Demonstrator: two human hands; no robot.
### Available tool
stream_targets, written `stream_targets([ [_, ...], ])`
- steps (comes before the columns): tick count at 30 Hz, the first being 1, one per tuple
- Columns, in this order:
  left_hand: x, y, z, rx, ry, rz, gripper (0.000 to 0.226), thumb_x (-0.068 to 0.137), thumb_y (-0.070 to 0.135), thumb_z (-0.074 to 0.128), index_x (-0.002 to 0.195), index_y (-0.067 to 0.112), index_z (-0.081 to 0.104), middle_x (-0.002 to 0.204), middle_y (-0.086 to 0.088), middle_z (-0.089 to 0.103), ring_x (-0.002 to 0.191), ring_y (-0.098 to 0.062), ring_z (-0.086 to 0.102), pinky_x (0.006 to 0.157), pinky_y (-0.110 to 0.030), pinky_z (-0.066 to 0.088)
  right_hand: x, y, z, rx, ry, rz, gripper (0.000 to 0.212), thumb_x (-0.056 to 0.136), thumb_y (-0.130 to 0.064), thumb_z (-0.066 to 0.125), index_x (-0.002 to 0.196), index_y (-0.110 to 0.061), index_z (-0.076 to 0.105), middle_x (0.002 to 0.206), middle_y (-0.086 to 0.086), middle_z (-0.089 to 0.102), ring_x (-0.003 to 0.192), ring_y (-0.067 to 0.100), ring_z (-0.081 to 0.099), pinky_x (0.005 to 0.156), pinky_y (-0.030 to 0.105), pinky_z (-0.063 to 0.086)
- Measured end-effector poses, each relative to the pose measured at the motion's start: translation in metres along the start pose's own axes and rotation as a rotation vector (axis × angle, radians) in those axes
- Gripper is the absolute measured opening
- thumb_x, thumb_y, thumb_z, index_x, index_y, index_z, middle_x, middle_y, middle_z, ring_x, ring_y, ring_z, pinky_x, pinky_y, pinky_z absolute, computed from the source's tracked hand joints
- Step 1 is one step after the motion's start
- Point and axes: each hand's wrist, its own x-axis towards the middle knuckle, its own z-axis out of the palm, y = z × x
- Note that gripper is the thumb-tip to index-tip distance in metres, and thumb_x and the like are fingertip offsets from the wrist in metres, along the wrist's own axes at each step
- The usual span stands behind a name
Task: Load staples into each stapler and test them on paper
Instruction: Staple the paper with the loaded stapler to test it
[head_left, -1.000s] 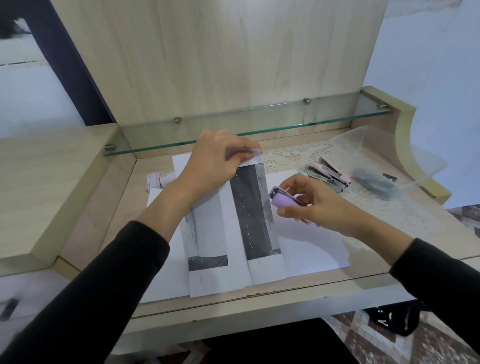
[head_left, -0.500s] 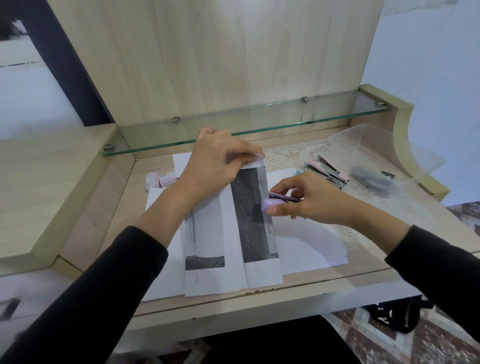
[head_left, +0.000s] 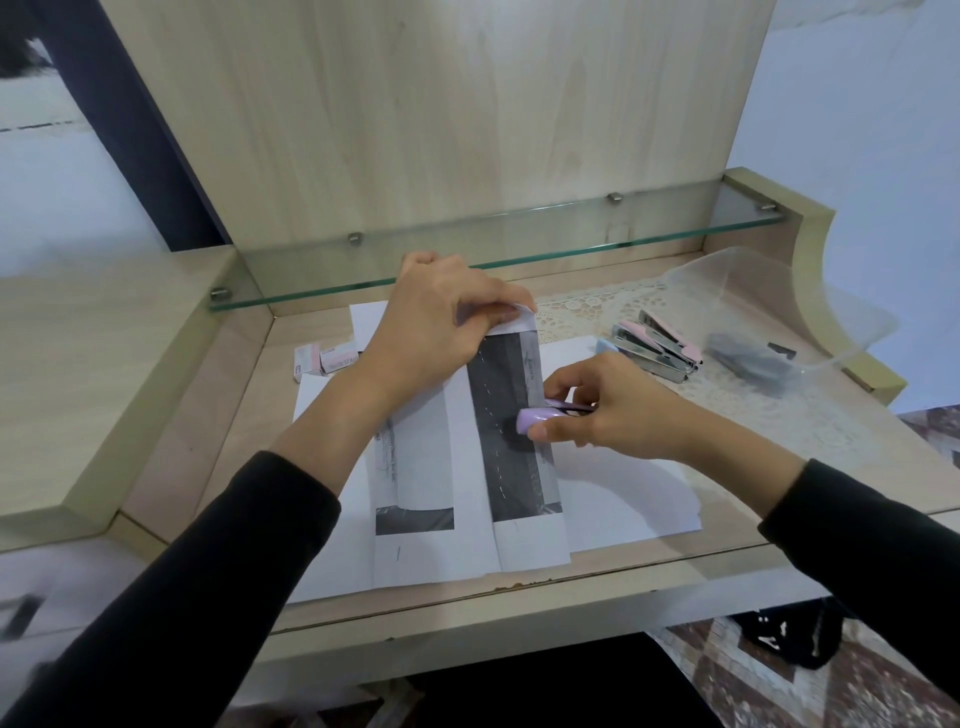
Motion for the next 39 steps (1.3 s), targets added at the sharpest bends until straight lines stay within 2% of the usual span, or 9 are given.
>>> stream_targets([
  [6, -0.001, -0.003, 0.003, -0.020, 0.000, 0.008, 0.021, 0.079, 0.014, 0.058, 0.090, 0.023, 0.073, 0.083, 0.003, 0.072, 0.073, -0.006, 0.048, 0.081, -0.019, 0.025, 0.003, 0.001, 0.001, -0.064, 0.005, -0.010, 0.037, 0.072, -0.030, 0.074, 0.053, -0.019, 0.045, 0.046, -0.008, 0.036, 0.045, 0.009, 0.033, 0.044, 0.015, 0.028],
  [12, 0.000, -0.004, 0.003, -0.029, 0.005, 0.024, 0.022, 0.077, 0.011, 0.058, 0.088, 0.023, 0.073, 0.079, 0.005, 0.071, 0.071, -0.005, 0.047, 0.080, -0.020, 0.025, 0.002, -0.001, 0.006, -0.105, 0.064, -0.057, 0.046, 0.074, -0.030, 0.073, 0.055, -0.001, 0.043, 0.052, -0.001, 0.025, 0.050, 0.012, 0.022, 0.046, 0.021, 0.018],
  [16, 0.002, -0.005, 0.001, -0.017, 0.000, 0.022, 0.023, 0.079, 0.014, 0.056, 0.089, 0.025, 0.073, 0.077, 0.002, 0.071, 0.071, -0.012, 0.052, 0.080, -0.017, 0.023, 0.002, -0.005, 0.006, -0.089, 0.083, -0.059, 0.045, 0.074, -0.027, 0.074, 0.054, -0.003, 0.042, 0.051, -0.002, 0.024, 0.048, 0.011, 0.023, 0.044, 0.019, 0.021],
  [22, 0.002, -0.009, 0.002, -0.002, -0.020, 0.032, 0.022, 0.079, 0.012, 0.057, 0.089, 0.023, 0.074, 0.081, 0.004, 0.072, 0.071, -0.011, 0.050, 0.080, -0.019, 0.024, 0.003, 0.001, 0.006, -0.129, 0.001, -0.026, 0.036, 0.071, -0.035, 0.075, 0.062, -0.008, 0.052, 0.056, -0.002, 0.039, 0.051, 0.011, 0.031, 0.049, 0.021, 0.025],
  [25, 0.002, -0.012, 0.001, -0.002, -0.023, 0.015, 0.022, 0.079, 0.014, 0.056, 0.090, 0.022, 0.074, 0.082, 0.003, 0.072, 0.072, -0.011, 0.051, 0.080, -0.019, 0.024, 0.000, 0.004, 0.004, -0.105, 0.005, -0.004, 0.027, 0.071, -0.036, 0.073, 0.077, -0.011, 0.064, 0.065, 0.000, 0.056, 0.057, 0.012, 0.043, 0.052, 0.019, 0.032],
  [28, 0.003, -0.018, 0.003, -0.004, -0.025, -0.005, 0.021, 0.079, 0.014, 0.058, 0.088, 0.023, 0.074, 0.080, 0.004, 0.072, 0.071, -0.013, 0.052, 0.078, -0.022, 0.025, -0.002, 0.011, -0.001, -0.051, 0.044, 0.032, 0.024, 0.074, -0.032, 0.071, 0.086, -0.012, 0.068, 0.070, -0.004, 0.059, 0.058, 0.006, 0.046, 0.054, 0.016, 0.036],
  [32, 0.004, -0.032, 0.017, 0.061, -0.054, 0.003, 0.018, 0.077, 0.013, 0.060, 0.084, 0.022, 0.074, 0.081, 0.002, 0.070, 0.077, -0.017, 0.056, 0.078, -0.034, 0.027, -0.005, 0.024, -0.010, 0.043, 0.097, 0.109, 0.020, 0.075, -0.030, 0.071, 0.090, -0.017, 0.068, 0.085, 0.001, 0.064, 0.061, 0.007, 0.052, 0.057, 0.028, 0.045],
  [35, 0.002, -0.040, 0.034, 0.104, -0.066, -0.019, 0.015, 0.077, 0.022, 0.060, 0.082, 0.023, 0.074, 0.081, 0.001, 0.065, 0.080, -0.026, 0.056, 0.075, -0.036, 0.031, -0.008, 0.032, -0.012, 0.080, 0.149, 0.182, 0.025, 0.071, -0.034, 0.074, 0.092, -0.022, 0.068, 0.089, -0.005, 0.063, 0.051, 0.003, 0.053, 0.048, 0.019, 0.044],
  [39, -0.006, -0.048, 0.055, 0.159, -0.077, -0.075, 0.024, 0.077, 0.027, 0.067, 0.100, 0.021, 0.070, 0.094, -0.002, 0.063, 0.094, -0.026, 0.054, 0.081, -0.041, 0.036, -0.013, 0.036, -0.011, -0.044, 0.195, 0.197, 0.030, 0.071, -0.032, 0.075, 0.095, -0.015, 0.071, 0.063, -0.020, 0.050, 0.050, -0.018, 0.046, 0.051, 0.005, 0.036],
])
